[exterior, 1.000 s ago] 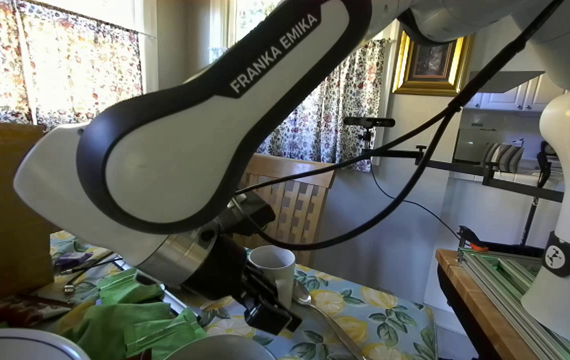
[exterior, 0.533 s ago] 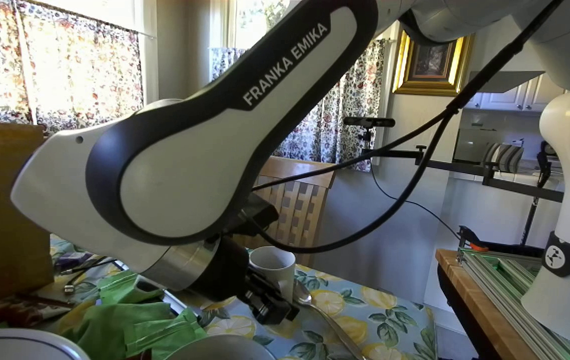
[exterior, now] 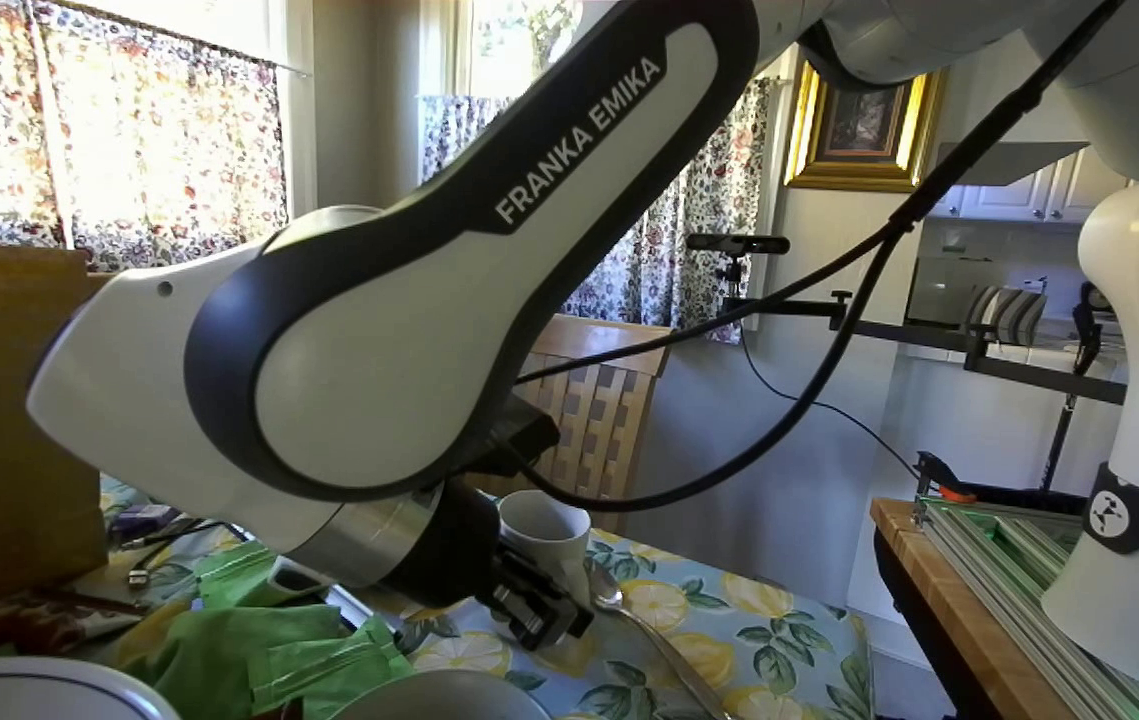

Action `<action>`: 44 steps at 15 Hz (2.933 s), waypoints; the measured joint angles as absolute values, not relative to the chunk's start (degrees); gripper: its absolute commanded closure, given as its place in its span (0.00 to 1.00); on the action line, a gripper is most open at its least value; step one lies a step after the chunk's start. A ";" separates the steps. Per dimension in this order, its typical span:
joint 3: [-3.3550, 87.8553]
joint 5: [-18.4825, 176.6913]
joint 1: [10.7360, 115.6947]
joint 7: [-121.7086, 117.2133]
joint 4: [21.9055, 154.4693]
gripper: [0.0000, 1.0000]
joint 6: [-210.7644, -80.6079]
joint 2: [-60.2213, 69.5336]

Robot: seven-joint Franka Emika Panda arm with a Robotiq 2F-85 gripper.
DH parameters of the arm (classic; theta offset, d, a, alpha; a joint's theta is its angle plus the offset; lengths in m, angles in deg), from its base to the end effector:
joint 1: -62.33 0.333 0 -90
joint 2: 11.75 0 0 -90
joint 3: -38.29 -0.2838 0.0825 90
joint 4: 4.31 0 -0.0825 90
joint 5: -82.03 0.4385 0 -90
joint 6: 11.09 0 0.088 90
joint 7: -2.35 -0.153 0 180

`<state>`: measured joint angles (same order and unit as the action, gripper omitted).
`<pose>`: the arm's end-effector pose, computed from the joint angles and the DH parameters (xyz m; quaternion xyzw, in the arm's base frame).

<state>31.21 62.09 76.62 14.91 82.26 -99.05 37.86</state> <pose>0.5618 0.1657 0.0322 0.8497 0.3260 -0.3900 0.1399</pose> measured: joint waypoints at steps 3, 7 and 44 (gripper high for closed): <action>31.21 62.09 76.62 14.93 82.26 0.97 -99.15 37.80; 31.22 62.09 76.61 14.91 82.16 0.97 -99.81 36.21; 24.36 99.16 75.16 10.22 104.68 0.97 -135.11 3.12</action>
